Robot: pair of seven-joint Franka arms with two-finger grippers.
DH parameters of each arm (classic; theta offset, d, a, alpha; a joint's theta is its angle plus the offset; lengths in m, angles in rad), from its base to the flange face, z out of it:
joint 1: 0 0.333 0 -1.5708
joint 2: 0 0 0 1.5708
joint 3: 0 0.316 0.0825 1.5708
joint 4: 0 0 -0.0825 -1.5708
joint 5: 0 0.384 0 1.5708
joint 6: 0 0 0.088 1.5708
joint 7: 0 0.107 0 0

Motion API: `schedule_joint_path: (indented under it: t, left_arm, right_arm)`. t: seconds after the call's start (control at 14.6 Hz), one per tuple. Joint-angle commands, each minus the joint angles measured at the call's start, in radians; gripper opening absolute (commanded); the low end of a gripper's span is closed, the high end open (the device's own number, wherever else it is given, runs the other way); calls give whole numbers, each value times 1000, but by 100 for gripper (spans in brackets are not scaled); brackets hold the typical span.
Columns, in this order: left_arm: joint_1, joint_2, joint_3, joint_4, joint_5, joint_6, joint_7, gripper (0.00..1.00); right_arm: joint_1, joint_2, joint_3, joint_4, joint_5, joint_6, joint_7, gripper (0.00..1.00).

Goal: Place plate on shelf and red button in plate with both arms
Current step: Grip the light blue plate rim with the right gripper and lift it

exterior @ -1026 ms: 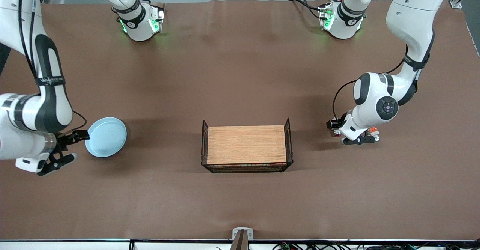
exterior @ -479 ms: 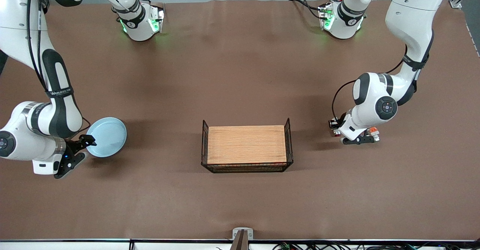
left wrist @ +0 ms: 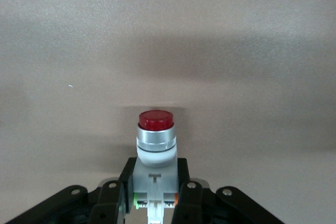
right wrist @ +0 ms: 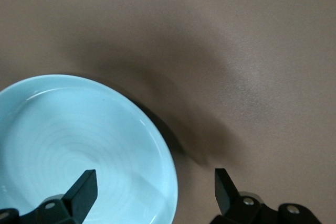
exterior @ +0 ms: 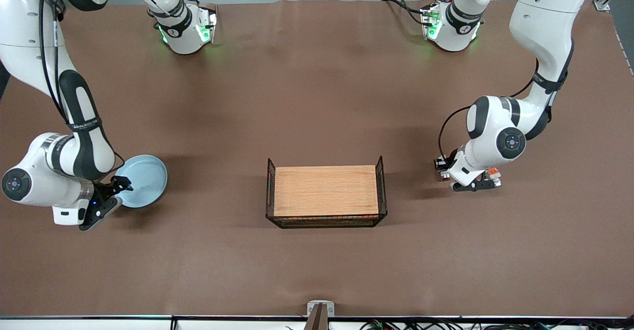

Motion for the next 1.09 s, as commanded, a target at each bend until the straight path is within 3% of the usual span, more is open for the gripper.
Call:
schedule_joint_path:
  t: [0.0,0.34,0.62,0.89,1.03]
  left_arm:
    - [6,-67,1,4,-3,-61,3,33]
    - [16,-146,5,97,-4,-205,8,33]
    - [54,-182,7,183,-4,-325,14,33]
    - [60,-223,10,212,-6,-344,6,33]
    - [59,-228,10,220,-9,-344,-5,33]
  right_arm:
    - [-29,-15,12,-61,23,71,-61,96]
    - [-30,-15,12,-66,29,73,-91,79]
    - [-39,-15,12,-66,29,71,-99,55]
    - [-50,-13,12,-68,64,71,-163,38]
    - [-46,-10,12,-66,75,71,-188,21]
